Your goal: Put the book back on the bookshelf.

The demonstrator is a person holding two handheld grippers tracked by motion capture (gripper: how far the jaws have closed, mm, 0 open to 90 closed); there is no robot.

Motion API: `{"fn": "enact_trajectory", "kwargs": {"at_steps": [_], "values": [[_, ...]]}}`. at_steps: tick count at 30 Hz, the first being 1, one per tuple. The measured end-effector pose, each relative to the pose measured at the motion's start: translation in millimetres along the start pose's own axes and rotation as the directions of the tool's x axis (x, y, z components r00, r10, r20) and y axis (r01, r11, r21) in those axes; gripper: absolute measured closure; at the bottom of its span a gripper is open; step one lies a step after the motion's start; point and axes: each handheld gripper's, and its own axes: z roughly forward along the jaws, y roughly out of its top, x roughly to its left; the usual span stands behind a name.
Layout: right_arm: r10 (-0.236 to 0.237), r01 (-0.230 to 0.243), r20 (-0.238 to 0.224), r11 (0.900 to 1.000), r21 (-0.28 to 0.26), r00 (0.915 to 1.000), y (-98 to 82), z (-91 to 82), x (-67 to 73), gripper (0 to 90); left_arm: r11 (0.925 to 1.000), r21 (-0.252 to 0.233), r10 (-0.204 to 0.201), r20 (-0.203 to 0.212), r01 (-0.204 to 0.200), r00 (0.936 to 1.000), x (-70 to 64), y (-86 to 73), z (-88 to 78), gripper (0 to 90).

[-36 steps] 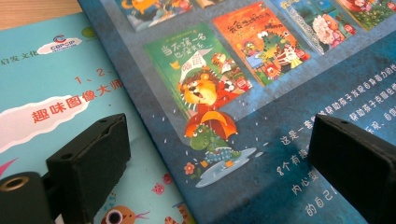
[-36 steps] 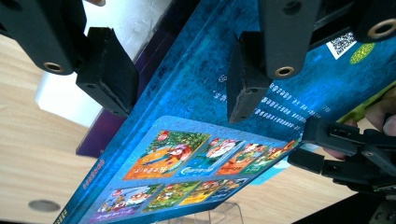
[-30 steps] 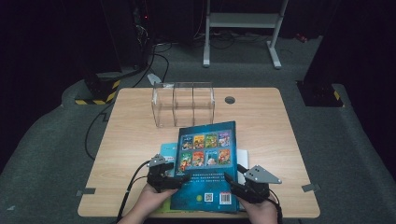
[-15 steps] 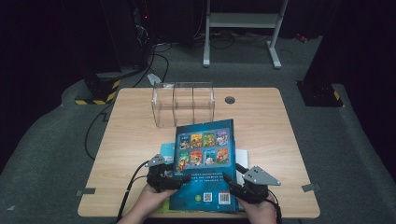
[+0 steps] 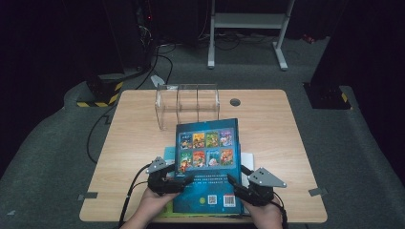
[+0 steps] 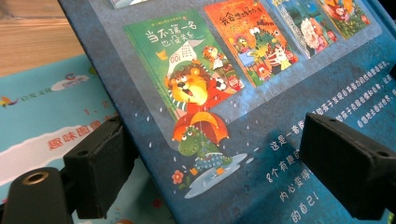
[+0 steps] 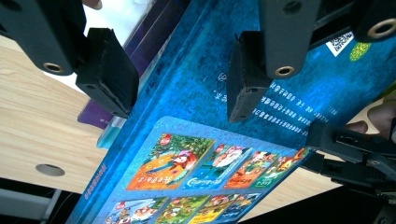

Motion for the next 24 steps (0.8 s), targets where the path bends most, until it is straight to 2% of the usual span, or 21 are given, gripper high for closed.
{"fn": "enact_trajectory", "kwargs": {"at_steps": [1,6,7,10,13,14,16,18,19,22,23,24], "values": [[0.014,-0.014,0.0,1.0,0.006,0.9999,1.7,3.2,-1.9,44.2,1.0,0.003,-0.001,-0.011,0.001,0.9999,1.2,3.5,1.3,12.0],[0.004,-0.004,0.016,1.0,0.026,0.9999,13.2,10.5,-6.7,44.1,0.9994,0.026,0.024,-0.041,-0.023,0.9989,3.0,17.1,3.7,12.3],[-0.005,0.004,0.023,1.0,0.028,0.9997,17.2,12.4,-7.7,44.1,0.9992,0.018,0.037,-0.06,-0.036,0.9975,3.3,23.7,4.7,12.7],[-0.014,0.013,0.056,1.0,0.022,0.9983,28.5,17.2,-11.0,44.5,0.9978,-0.013,0.064,-0.082,-0.066,0.9946,4.6,33.6,4.6,17.4],[-0.026,0.026,0.084,1.0,0.007,0.9961,38.3,20.8,-13.1,45.1,0.9955,-0.04,0.081,-0.1,-0.086,0.9917,4.8,38.0,4.0,20.1],[-0.03,0.029,0.093,1.0,0.003,0.9953,41.1,21.6,-12.8,45.4,0.9922,-0.076,0.09,-0.119,-0.099,0.9888,4.0,39.1,2.8,20.6],[-0.037,0.038,0.109,0.999,-0.007,0.9934,45.1,23.1,-11.8,45.6,0.9875,-0.112,0.094,-0.14,-0.11,0.9857,2.4,37.4,0.4,21.6],[-0.039,0.041,0.119,0.999,-0.017,0.9922,47.2,23.9,-9.7,45.9,0.9818,-0.156,0.085,-0.149,-0.108,0.9853,2.0,33.4,-2.9,23.5],[-0.033,0.036,0.122,0.999,-0.024,0.992,47.5,24.2,-8.1,45.9,0.9797,-0.171,0.079,-0.152,-0.105,0.9852,1.6,31.6,-5.0,25.1],[-0.038,0.044,0.132,0.998,-0.044,0.9905,48.2,23.6,-4.1,46.1,0.973,-0.191,0.097,-0.17,-0.13,0.9806,-1.0,30.3,-11.2,27.2],[-0.035,0.043,0.137,0.997,-0.056,0.99,48.2,22.8,-2.2,46.4,0.973,-0.191,0.097,-0.17,-0.13,0.9806,-1.0,30.3,-11.2,28.6],[-0.035,0.043,0.137,0.997,-0.056,0.99,48.2,22.8,-2.2,46.4,0.9691,-0.205,0.101,-0.177,-0.137,0.9791,-1.5,30.1,-13.4,28.6]]}}
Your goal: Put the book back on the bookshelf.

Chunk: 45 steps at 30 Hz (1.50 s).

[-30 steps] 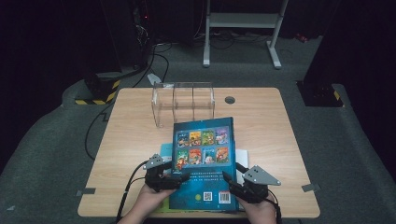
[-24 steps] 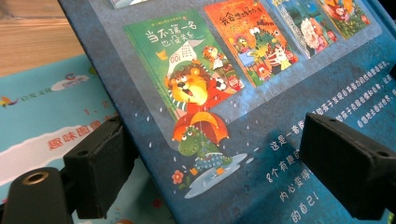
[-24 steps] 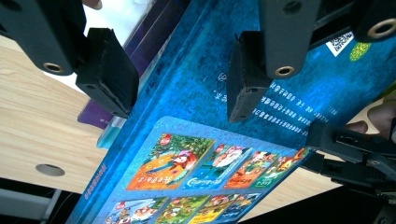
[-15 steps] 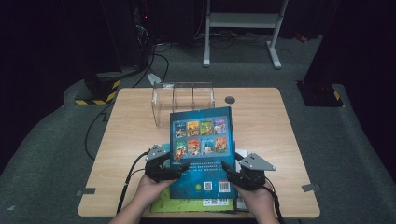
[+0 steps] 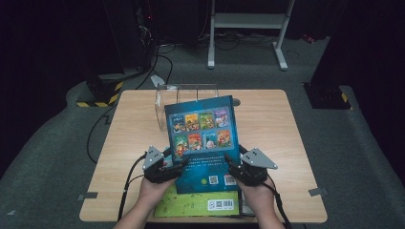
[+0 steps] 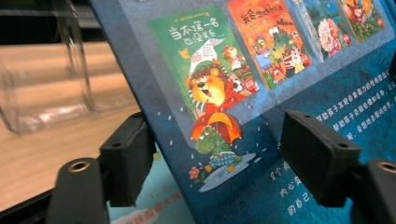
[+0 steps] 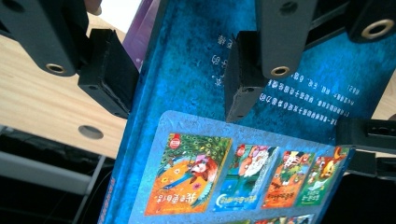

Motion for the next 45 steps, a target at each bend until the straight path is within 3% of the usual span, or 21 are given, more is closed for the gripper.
{"fn": "enact_trajectory", "kwargs": {"at_steps": [1,8,14,26,41,45], "values": [[-0.006,0.006,0.008,1.0,-0.031,0.9999,0.9,-3.5,2.4,48.2,0.9996,-0.028,0.009,-0.009,-0.009,0.9999,-1.0,0.8,-3.7,31.0],[-0.016,0.019,0.025,0.994,-0.106,0.9996,5.4,-15.3,7.2,52.6,0.9923,-0.116,0.04,-0.038,-0.044,0.9985,-5.3,4.5,-16.0,40.2],[-0.02,0.024,0.029,0.988,-0.149,0.9994,7.4,-21.8,9.4,53.7,0.9846,-0.164,0.052,-0.056,-0.061,0.9971,-8.4,5.0,-20.9,44.9],[-0.041,0.044,0.017,0.981,-0.187,0.999,11.4,-25.0,18.3,55.1,0.9729,-0.218,0.057,-0.096,-0.077,0.9937,-4.0,6.3,-31.4,53.2],[-0.034,0.032,-0.006,0.98,-0.194,0.9994,15.7,-20.8,22.6,57.5,0.9724,-0.229,0.028,-0.08,-0.045,0.9964,2.8,4.6,-33.9,53.4],[-0.04,0.037,-0.01,0.979,-0.198,0.9992,14.5,-21.9,22.8,58.1,0.9659,-0.251,0.045,-0.074,-0.062,0.9963,4.3,-1.2,-33.8,53.9]]}}
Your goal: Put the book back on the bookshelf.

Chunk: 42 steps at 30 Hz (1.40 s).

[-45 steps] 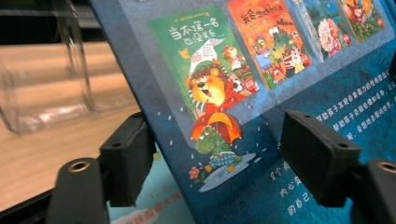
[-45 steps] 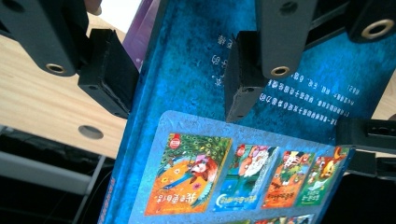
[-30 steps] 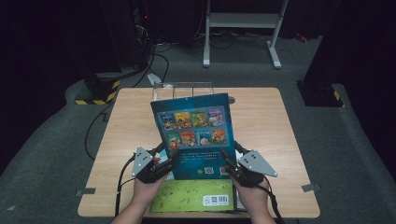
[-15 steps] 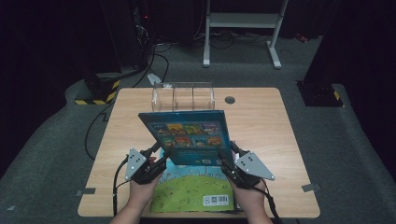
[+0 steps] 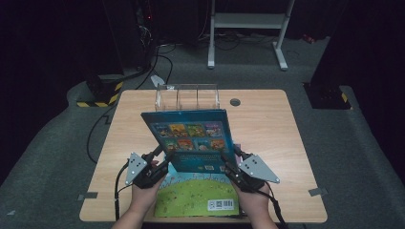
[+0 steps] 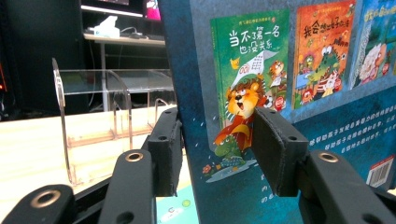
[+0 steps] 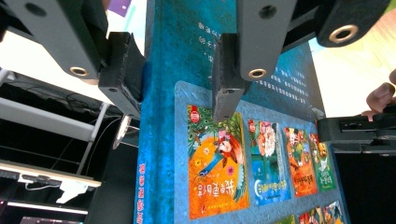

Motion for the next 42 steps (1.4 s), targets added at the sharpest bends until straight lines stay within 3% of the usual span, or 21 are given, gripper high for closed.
{"fn": "enact_trajectory", "kwargs": {"at_steps": [13,27,33,37,42], "values": [[0.026,-0.026,-0.06,1.0,0.004,0.9979,-1.0,-6.6,-4.8,56.2,0.9975,-0.021,0.067,-0.003,-0.068,0.9977,-4.4,-3.6,-7.7,53.8],[0.03,-0.029,-0.09,0.999,0.016,0.9955,6.3,1.7,-6.9,51.3,0.9966,-0.027,0.078,-0.003,-0.078,0.997,-4.6,-5.8,-7.8,54.1],[0.058,-0.053,-0.125,0.998,0.039,0.9905,5.4,1.9,-10.9,51.8,0.9964,-0.027,0.08,0.001,-0.08,0.9968,-4.1,-5.8,-8.0,54.1],[0.107,-0.094,-0.169,0.992,0.079,0.9798,2.6,0.5,-19.0,56.0,0.9968,-0.022,0.077,0.006,-0.077,0.997,-3.5,-4.7,-7.7,54.0],[0.057,-0.041,-0.185,0.995,0.091,0.981,1.8,-2.5,-20.2,58.0,0.9976,-0.015,0.068,0.012,-0.068,0.9976,-2.2,-4.0,-7.2,53.8]]}}
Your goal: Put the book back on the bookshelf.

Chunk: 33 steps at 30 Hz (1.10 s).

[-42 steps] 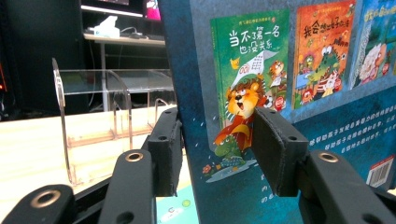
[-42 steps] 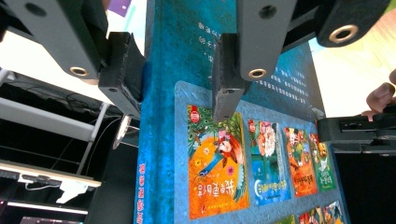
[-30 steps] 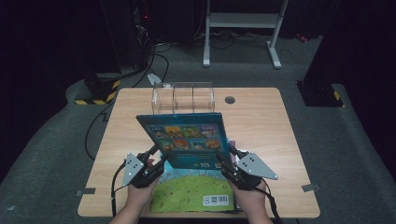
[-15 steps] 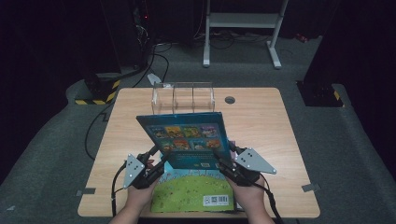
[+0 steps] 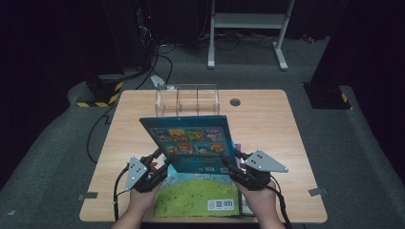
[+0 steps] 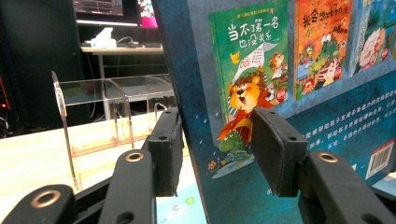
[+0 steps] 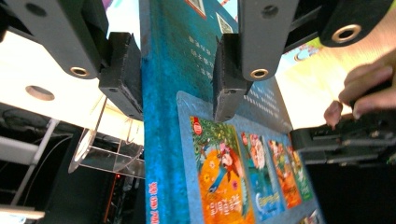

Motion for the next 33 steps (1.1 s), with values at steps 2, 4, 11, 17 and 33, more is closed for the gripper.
{"fn": "enact_trajectory", "kwargs": {"at_steps": [2,4,11,17,33], "values": [[-0.018,0.018,0.004,1.0,-0.001,0.9998,-0.4,-0.5,1.4,59.3,1.0,0.002,-0.002,0.002,0.002,1.0,0.0,0.2,0.1,53.4],[-0.036,0.036,0.006,0.999,-0.006,0.9993,-0.7,-0.8,1.6,61.0,1.0,0.004,-0.008,0.0,0.008,1.0,0.1,0.5,0.4,53.3],[-0.012,0.012,-0.016,1.0,-0.003,0.9998,-0.1,-0.6,-1.2,61.2,0.9997,0.01,-0.021,0.011,0.021,0.9997,1.3,1.0,0.3,53.3],[0.012,-0.012,-0.051,1.0,0.009,0.9986,1.3,-0.8,-4.5,62.0,0.9996,0.012,-0.024,0.009,0.024,0.9997,2.0,1.3,0.4,52.7],[-0.047,0.051,-0.136,0.998,0.029,0.9896,-1.2,1.3,11.3,80.5,0.9959,0.045,-0.077,-0.041,0.079,0.9962,18.6,-2.2,3.7,50.5]]}}
